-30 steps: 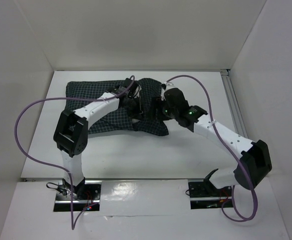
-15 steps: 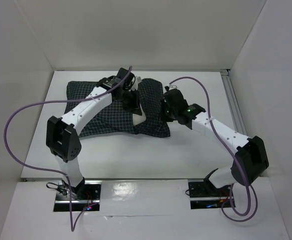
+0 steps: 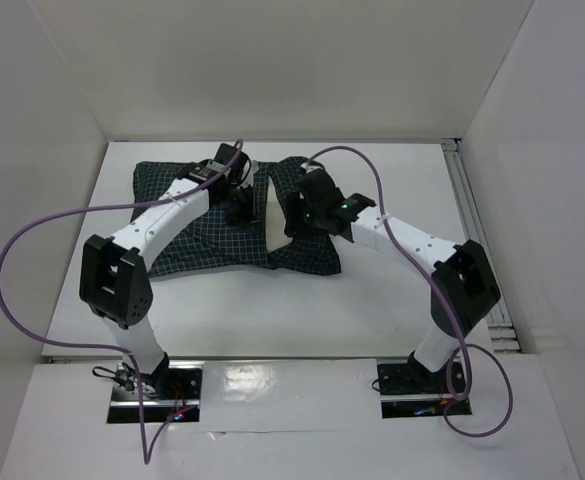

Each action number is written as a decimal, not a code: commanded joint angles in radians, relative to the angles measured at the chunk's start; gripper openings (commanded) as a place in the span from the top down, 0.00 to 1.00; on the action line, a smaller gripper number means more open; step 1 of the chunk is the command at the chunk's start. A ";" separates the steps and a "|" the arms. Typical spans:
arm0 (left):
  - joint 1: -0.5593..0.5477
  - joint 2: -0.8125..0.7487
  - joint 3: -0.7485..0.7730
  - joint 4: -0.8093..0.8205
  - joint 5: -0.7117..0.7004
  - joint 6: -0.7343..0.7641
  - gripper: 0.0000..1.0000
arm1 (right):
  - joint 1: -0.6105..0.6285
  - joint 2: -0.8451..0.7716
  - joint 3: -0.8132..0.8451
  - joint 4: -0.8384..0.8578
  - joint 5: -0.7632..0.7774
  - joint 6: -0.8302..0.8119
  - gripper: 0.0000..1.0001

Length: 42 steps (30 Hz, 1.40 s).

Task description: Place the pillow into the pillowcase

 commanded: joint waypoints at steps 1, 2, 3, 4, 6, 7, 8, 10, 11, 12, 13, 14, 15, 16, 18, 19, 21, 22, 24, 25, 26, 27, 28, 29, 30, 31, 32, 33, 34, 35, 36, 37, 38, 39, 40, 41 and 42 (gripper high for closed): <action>0.029 0.039 -0.025 0.098 0.031 0.010 1.00 | 0.023 0.064 0.054 0.005 0.027 -0.020 0.45; 0.029 0.052 -0.036 0.110 0.031 0.010 1.00 | 0.023 0.077 0.065 0.005 0.057 -0.020 0.45; 0.029 0.064 -0.036 0.122 0.040 0.010 1.00 | 0.023 0.090 0.065 0.005 0.068 -0.020 0.46; 0.029 0.087 -0.048 0.139 0.059 0.010 1.00 | 0.023 0.113 0.065 -0.006 0.077 -0.020 0.49; 0.038 0.109 -0.059 0.176 0.070 0.010 1.00 | 0.023 0.133 0.074 -0.015 0.087 -0.020 0.56; 0.038 0.119 -0.059 0.185 0.070 0.010 1.00 | 0.032 0.142 0.074 -0.015 0.105 -0.020 0.63; 0.038 0.129 -0.059 0.194 0.070 0.001 1.00 | 0.033 0.142 0.083 -0.029 0.117 -0.020 0.88; 0.038 0.146 -0.059 0.205 0.079 0.001 1.00 | 0.042 0.096 0.083 -0.029 0.133 -0.011 1.00; 0.038 0.161 -0.059 0.217 0.079 0.001 1.00 | 0.051 0.075 0.083 -0.029 0.133 -0.011 1.00; 0.038 0.178 -0.059 0.217 0.079 -0.010 1.00 | 0.051 0.052 0.092 -0.012 0.124 -0.011 1.00; 0.038 0.188 -0.059 0.231 0.067 -0.010 1.00 | 0.051 0.017 0.092 -0.003 0.111 -0.011 1.00; 0.038 0.199 -0.050 0.231 0.067 -0.010 1.00 | 0.051 0.004 0.107 -0.003 0.096 -0.021 1.00; 0.038 0.225 -0.040 0.231 0.067 -0.010 1.00 | 0.051 0.004 0.136 -0.003 0.070 -0.021 1.00; 0.038 0.238 -0.040 0.243 0.067 -0.019 1.00 | 0.051 -0.008 0.152 -0.015 0.055 -0.034 1.00; 0.038 0.259 -0.040 0.244 0.067 -0.019 1.00 | 0.051 -0.008 0.176 -0.024 0.010 -0.044 1.00; 0.038 0.259 -0.040 0.256 0.067 -0.019 1.00 | 0.051 -0.017 0.186 -0.024 -0.042 -0.044 1.00; 0.038 0.284 -0.040 0.266 0.067 -0.030 1.00 | 0.051 -0.018 0.186 0.014 -0.112 -0.055 1.00; 0.038 0.284 -0.040 0.276 0.067 -0.030 1.00 | 0.051 -0.018 0.186 0.042 -0.186 -0.055 1.00; 0.038 0.284 -0.040 0.276 0.088 -0.040 1.00 | 0.051 -0.004 0.154 0.126 -0.253 -0.046 1.00; 0.038 0.284 -0.040 0.276 0.097 -0.040 1.00 | 0.051 0.010 0.143 0.146 -0.271 -0.037 1.00; 0.049 0.264 -0.049 0.276 0.106 -0.040 1.00 | 0.051 0.045 0.143 0.146 -0.271 -0.037 1.00; 0.049 0.249 -0.049 0.265 0.125 -0.040 1.00 | 0.051 0.059 0.132 0.137 -0.248 -0.037 1.00; 0.060 0.206 -0.049 0.254 0.125 -0.040 1.00 | 0.051 0.073 0.132 0.128 -0.190 -0.037 1.00; 0.060 0.178 -0.059 0.224 0.134 -0.040 1.00 | 0.051 0.084 0.120 0.119 -0.161 -0.037 1.00; 0.070 0.150 -0.059 0.204 0.134 -0.031 1.00 | 0.051 0.102 0.105 0.096 -0.133 -0.037 1.00; 0.079 0.094 -0.059 0.184 0.125 -0.031 1.00 | 0.042 0.102 0.094 0.086 -0.102 -0.037 0.92; 0.080 0.068 -0.071 0.152 0.125 -0.015 1.00 | 0.031 0.117 0.094 0.076 -0.102 -0.037 0.79; 0.080 0.048 -0.071 0.129 0.125 0.004 1.00 | 0.031 0.127 0.094 0.060 -0.102 -0.047 0.64; 0.089 0.032 -0.062 0.101 0.125 0.004 1.00 | 0.031 0.127 0.094 0.047 -0.093 -0.058 0.49; 0.089 0.003 -0.062 0.081 0.125 0.016 1.00 | 0.022 0.127 0.103 0.037 -0.093 -0.058 0.49; 0.089 -0.009 -0.062 0.057 0.125 0.016 1.00 | 0.022 0.127 0.103 0.037 -0.093 -0.067 0.48; 0.089 -0.018 -0.062 0.046 0.125 0.027 0.98 | 0.022 0.127 0.103 0.037 -0.078 -0.067 0.48; 0.089 -0.019 -0.062 0.037 0.125 0.027 0.96 | 0.022 0.116 0.103 0.037 -0.077 -0.067 0.48; 0.089 -0.032 -0.051 0.036 0.125 0.027 0.93 | 0.022 0.116 0.103 0.027 -0.068 -0.067 0.48; 0.089 -0.032 -0.051 0.036 0.125 0.027 0.90 | 0.022 0.105 0.114 0.014 -0.068 -0.067 0.48; 0.089 -0.032 -0.042 0.036 0.108 0.027 0.79 | 0.022 0.105 0.114 0.014 -0.059 -0.067 0.50; 0.089 -0.032 -0.042 0.036 0.108 0.027 0.73 | 0.011 0.084 0.114 0.014 -0.048 -0.067 0.50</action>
